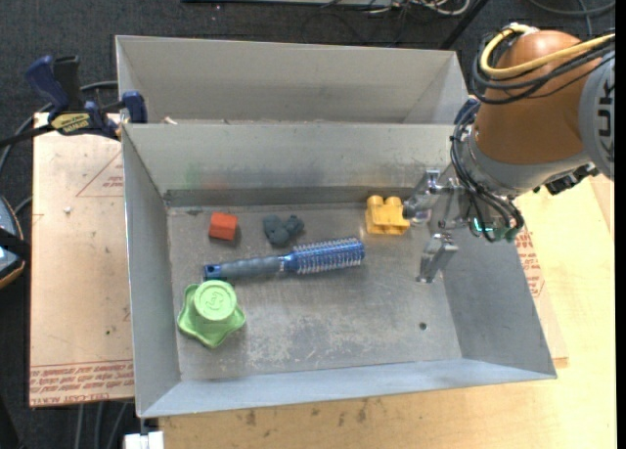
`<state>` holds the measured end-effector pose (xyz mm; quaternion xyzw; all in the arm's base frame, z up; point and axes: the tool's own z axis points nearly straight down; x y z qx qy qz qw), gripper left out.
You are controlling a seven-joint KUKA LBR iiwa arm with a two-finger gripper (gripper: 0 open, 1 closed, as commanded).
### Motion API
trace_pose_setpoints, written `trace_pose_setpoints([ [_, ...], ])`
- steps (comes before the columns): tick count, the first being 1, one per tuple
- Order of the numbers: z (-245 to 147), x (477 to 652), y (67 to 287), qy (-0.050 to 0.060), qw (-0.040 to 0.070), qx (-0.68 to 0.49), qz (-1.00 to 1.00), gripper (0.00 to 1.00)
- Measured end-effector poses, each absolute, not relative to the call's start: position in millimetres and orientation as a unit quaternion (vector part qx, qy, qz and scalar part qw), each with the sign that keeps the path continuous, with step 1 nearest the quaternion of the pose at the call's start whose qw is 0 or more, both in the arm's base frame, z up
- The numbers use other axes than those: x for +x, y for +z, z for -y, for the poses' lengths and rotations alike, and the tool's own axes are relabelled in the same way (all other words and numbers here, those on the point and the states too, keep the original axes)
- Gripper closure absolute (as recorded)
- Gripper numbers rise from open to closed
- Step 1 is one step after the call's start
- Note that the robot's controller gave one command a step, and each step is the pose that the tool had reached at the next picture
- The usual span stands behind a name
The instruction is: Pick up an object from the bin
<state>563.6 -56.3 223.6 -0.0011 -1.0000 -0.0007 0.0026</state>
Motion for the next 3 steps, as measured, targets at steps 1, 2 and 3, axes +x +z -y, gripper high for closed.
trace_pose_setpoints([
  [1, -14, 602.6, 92, -0.002, 0.003, 0.075, 0.997, 0.00],
  [2, -12, 604.2, 96, -0.001, -0.001, 0.074, 0.997, 1.00],
  [3, -5, 603.4, 227, 0.000, -0.004, 0.118, 0.993, 1.00],
])
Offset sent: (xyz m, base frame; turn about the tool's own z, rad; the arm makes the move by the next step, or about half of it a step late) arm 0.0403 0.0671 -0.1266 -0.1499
